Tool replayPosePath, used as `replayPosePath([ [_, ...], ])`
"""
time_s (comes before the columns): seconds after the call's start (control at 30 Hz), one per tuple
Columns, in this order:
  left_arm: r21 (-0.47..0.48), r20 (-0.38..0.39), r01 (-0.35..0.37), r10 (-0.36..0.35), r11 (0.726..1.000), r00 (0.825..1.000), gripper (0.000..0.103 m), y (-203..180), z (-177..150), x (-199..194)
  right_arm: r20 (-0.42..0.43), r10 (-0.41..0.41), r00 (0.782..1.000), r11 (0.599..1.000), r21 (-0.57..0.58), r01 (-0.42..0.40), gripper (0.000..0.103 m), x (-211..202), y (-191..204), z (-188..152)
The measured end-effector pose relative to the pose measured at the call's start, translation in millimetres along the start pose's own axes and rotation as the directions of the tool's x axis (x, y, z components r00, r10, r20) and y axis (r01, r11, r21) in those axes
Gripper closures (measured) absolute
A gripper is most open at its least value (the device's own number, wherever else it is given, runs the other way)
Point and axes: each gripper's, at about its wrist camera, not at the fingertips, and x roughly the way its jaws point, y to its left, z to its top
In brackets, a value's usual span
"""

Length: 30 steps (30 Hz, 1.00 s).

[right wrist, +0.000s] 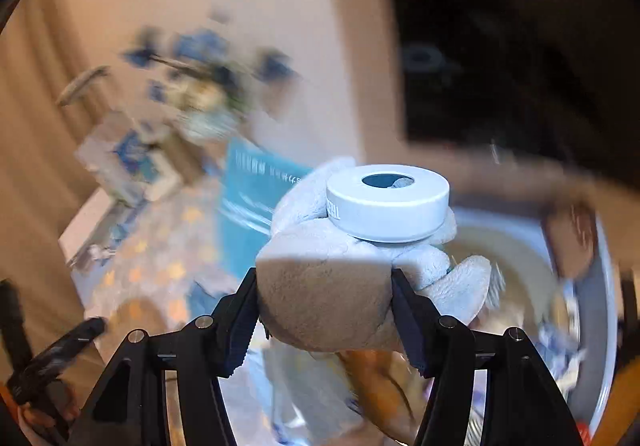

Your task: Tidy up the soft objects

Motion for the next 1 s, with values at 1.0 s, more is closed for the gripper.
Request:
replayPosePath([
  [1.0,-0.111,-0.103,-0.008,-0.003,0.994,0.995,0.021,58,10,129,-0.221,0.090,0.971,0.945,-0.289,-0.154,0.024,153,132,-49],
])
